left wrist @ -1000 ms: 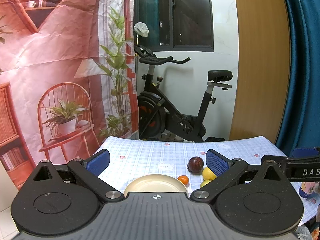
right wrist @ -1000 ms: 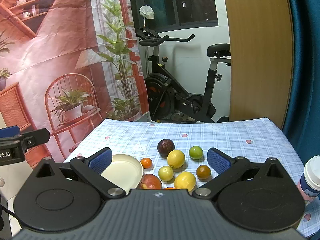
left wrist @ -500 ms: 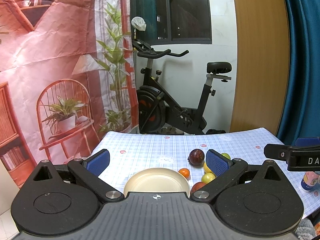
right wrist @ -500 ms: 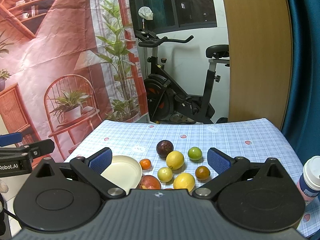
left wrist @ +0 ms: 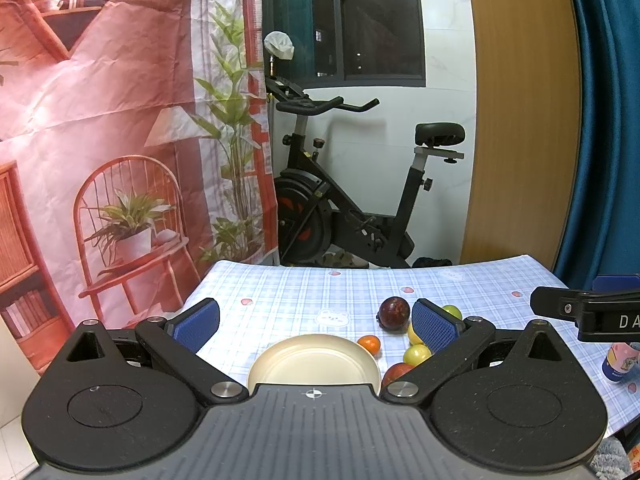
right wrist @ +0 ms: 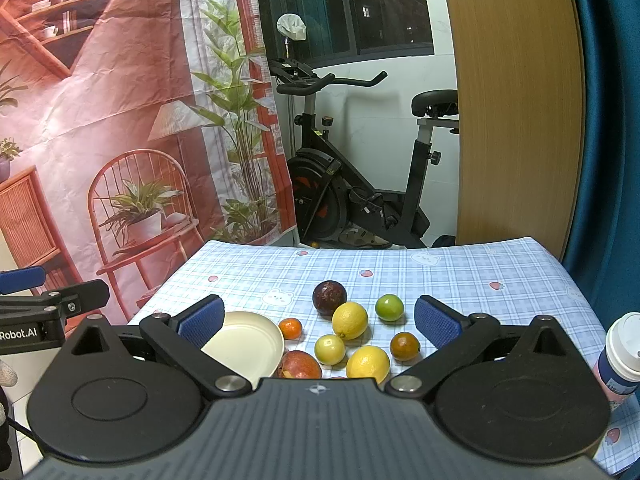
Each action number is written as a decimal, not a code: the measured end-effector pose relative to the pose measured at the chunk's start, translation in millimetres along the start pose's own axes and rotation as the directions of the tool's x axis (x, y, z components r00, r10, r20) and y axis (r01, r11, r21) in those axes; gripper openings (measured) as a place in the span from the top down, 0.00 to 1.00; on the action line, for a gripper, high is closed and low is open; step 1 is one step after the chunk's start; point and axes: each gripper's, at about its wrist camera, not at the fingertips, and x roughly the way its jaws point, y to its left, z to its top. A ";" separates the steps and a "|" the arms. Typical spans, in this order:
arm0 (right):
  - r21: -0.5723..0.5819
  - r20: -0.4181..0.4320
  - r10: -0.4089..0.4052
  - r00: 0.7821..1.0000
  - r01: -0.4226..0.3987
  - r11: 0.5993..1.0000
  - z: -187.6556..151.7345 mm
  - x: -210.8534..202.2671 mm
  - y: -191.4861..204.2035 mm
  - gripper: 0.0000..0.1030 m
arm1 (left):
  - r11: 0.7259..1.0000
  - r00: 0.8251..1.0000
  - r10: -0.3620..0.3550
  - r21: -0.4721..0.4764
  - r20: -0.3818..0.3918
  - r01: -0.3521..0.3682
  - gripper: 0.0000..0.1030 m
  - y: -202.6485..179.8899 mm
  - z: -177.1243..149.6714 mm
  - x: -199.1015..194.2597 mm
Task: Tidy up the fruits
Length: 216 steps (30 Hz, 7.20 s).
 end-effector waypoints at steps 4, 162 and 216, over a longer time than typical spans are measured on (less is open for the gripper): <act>0.000 0.000 0.000 1.000 0.000 1.000 0.2 -0.1 0.2 0.00 | 1.000 1.000 0.000 0.000 -0.001 0.000 0.00 0.5 -0.1 0.3; -0.204 -0.334 0.348 0.876 -0.427 0.881 -145.4 187.5 -15.1 0.33 | 0.874 0.792 -0.485 -0.243 -0.370 0.421 0.40 -29.1 -123.3 182.6; -0.242 -0.393 0.452 0.801 -0.564 0.789 -86.9 333.6 134.5 0.34 | 0.919 0.934 -0.260 -0.360 -0.246 0.161 0.39 123.5 -90.7 245.1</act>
